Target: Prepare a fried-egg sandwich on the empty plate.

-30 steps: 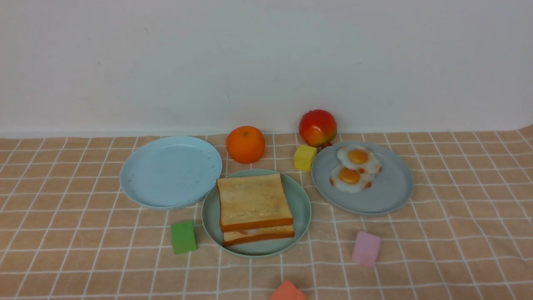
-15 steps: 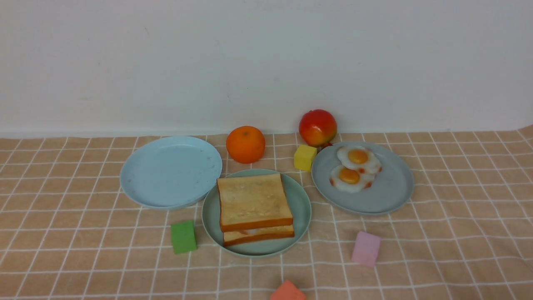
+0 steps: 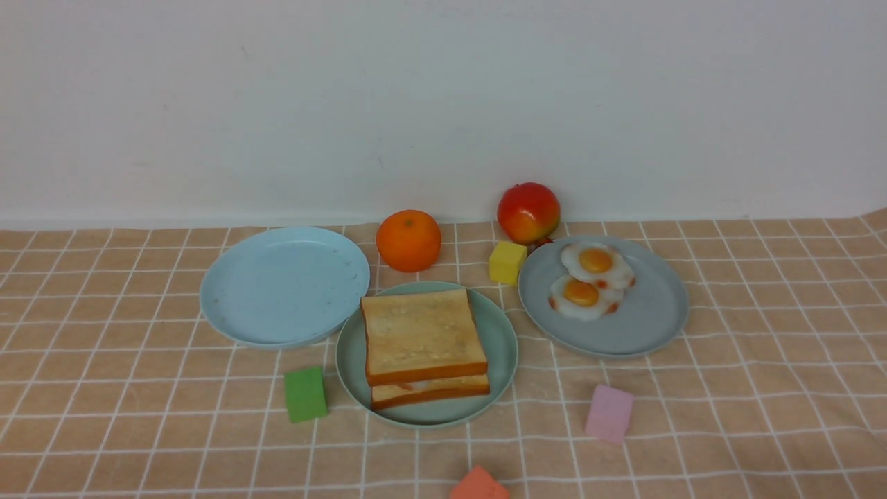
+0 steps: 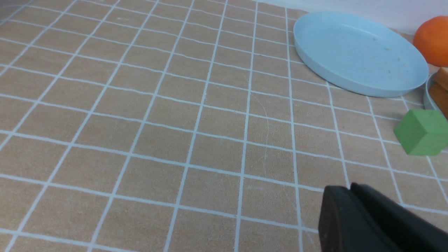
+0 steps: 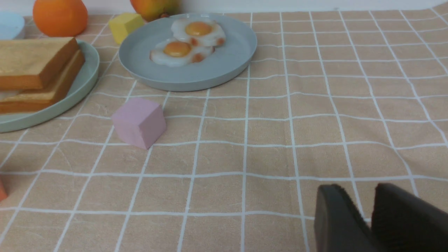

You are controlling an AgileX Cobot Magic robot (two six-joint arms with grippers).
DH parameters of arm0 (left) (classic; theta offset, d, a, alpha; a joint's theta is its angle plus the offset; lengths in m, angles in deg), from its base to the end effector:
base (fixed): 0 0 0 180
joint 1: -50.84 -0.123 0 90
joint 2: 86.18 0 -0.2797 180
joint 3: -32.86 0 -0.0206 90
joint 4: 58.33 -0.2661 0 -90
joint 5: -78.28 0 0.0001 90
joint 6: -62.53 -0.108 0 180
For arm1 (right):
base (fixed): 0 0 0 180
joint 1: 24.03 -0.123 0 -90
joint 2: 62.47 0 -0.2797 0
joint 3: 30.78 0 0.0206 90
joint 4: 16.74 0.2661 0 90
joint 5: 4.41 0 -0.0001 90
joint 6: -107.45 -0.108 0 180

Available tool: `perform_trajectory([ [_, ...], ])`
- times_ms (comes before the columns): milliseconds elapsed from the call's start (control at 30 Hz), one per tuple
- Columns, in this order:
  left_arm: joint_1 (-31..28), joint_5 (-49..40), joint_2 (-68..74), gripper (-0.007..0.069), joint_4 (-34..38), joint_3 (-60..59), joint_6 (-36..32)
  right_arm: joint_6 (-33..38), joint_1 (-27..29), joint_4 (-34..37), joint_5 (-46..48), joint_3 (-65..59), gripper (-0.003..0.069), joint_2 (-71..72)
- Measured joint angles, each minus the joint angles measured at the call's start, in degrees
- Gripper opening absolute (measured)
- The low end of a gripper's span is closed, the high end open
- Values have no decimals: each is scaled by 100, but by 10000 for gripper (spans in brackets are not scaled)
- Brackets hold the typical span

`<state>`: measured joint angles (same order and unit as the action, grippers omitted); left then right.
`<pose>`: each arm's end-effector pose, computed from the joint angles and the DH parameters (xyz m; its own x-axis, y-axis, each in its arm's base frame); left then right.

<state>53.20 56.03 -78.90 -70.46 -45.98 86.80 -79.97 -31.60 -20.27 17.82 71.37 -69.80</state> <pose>0.0893 0.0049 0.1638 -0.2917 -0.2127 -0.9325 -0.1030 0.9763 -0.1905 0.0886 0.0092 0.1692 -0.3031 0.0327 -0.9524 -0.0879 0.9942 0.0622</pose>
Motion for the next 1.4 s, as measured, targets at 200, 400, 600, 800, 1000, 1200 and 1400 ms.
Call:
perform_trajectory([
  [200,0,0,0,41,0,0,6,-6,0,11,0,0,194,0],
  [400,0,5,0,50,0,0,6,-6,0,11,0,0,205,0],
  [600,0,5,0,57,0,0,6,-17,0,11,0,0,214,0],
  [800,0,5,0,67,0,0,6,-16,0,11,0,0,221,0],
  [1000,0,5,0,74,0,0,6,-18,0,11,0,0,225,0],
  [1200,0,5,0,78,0,0,6,-18,0,11,0,0,233,0],
  [1400,0,5,0,81,0,0,6,-22,0,11,0,0,238,0],
])
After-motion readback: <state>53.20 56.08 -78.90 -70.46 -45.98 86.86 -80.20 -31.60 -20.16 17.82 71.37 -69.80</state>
